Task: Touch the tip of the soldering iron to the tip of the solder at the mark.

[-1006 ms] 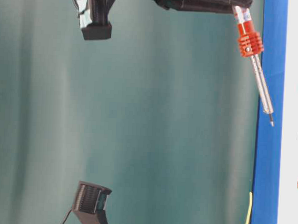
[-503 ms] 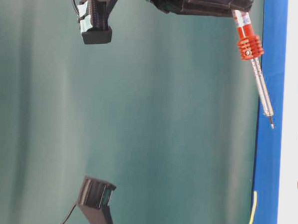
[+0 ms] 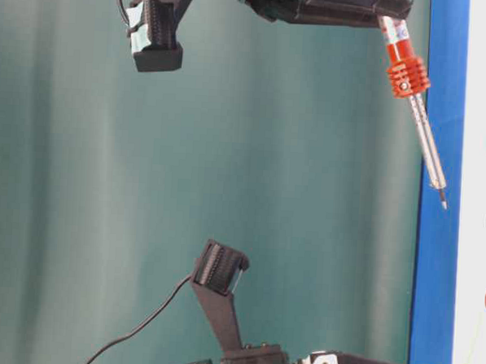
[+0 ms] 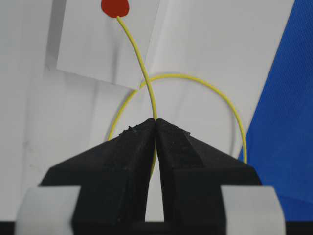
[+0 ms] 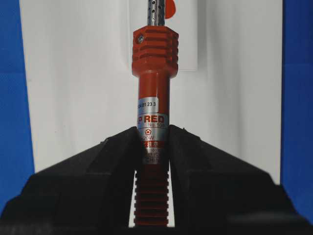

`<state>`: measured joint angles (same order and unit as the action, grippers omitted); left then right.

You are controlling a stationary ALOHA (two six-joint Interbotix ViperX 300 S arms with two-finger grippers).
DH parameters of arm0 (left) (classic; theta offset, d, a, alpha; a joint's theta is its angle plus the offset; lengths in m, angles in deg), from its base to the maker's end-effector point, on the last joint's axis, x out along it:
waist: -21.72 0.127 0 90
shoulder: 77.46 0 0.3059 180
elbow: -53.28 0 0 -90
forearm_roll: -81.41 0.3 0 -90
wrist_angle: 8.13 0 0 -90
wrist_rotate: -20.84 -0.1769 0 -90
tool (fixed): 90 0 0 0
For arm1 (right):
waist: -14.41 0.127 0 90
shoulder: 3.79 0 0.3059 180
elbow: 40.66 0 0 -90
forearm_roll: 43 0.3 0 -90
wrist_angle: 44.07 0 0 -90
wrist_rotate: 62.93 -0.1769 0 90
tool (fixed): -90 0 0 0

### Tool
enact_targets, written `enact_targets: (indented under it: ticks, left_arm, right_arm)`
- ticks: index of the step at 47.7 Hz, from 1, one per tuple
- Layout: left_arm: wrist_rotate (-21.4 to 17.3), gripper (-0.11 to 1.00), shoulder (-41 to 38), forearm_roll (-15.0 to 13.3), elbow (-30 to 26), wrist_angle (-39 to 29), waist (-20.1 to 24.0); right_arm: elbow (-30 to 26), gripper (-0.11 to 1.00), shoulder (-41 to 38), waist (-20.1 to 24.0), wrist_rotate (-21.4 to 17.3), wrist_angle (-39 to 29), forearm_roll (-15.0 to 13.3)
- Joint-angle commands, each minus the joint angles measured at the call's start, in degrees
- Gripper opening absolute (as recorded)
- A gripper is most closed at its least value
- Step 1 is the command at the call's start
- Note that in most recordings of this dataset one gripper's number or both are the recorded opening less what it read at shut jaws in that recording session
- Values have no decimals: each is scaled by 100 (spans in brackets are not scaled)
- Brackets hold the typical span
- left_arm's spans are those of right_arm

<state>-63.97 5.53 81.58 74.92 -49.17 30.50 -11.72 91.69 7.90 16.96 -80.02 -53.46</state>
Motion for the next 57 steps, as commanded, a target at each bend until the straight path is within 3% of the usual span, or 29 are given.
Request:
enact_targets:
  ticks: [1, 28, 57]
  left_arm:
    - [-18, 1, 0, 9, -149, 44, 18]
    - [-53, 1, -211, 9, -229, -9, 44]
    - [-44, 1, -202, 9, -211, -26, 44]
  right_arm:
    - [-167, 7, 35, -18, 9, 44, -18]
    - [-299, 7, -193, -18, 18, 79, -18]
    - [-1362, 7, -1441, -18, 62, 44, -123]
